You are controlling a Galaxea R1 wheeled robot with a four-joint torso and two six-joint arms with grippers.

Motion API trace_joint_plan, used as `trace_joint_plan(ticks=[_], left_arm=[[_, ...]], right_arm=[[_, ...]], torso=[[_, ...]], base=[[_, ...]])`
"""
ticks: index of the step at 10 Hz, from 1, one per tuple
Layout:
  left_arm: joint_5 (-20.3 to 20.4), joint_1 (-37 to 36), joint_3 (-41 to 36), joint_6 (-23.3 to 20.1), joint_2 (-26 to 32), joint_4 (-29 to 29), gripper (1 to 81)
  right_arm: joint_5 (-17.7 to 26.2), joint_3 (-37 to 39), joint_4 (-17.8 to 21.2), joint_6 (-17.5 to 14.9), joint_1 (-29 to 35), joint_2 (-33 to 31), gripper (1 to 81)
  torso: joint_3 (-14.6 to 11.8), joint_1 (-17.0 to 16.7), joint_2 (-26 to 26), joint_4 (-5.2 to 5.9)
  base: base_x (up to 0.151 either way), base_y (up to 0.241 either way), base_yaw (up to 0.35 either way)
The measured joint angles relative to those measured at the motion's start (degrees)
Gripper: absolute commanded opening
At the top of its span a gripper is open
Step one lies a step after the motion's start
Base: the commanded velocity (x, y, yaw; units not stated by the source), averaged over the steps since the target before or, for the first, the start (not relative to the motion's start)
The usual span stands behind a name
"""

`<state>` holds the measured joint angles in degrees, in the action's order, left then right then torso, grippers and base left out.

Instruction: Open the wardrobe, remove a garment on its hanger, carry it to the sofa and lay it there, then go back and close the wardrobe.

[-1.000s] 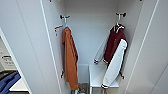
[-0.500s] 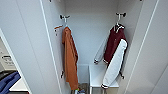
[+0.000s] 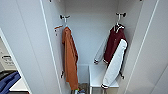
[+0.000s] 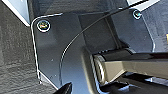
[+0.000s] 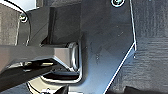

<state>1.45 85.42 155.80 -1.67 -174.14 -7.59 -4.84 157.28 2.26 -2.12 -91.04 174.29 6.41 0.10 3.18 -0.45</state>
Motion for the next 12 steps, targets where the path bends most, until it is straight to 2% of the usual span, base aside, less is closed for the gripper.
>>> trace_joint_plan(ticks=[12], left_arm=[[1.2, 0.5, -0.1, 0.0, 0.0, 0.1, 81.1]], right_arm=[[-0.1, -0.1, 0.0, 0.0, 0.9, 0.4, 81.1]], torso=[[0.0, 0.0, 0.0, 0.0]], base=[[0.0, 0.0, 0.0]])
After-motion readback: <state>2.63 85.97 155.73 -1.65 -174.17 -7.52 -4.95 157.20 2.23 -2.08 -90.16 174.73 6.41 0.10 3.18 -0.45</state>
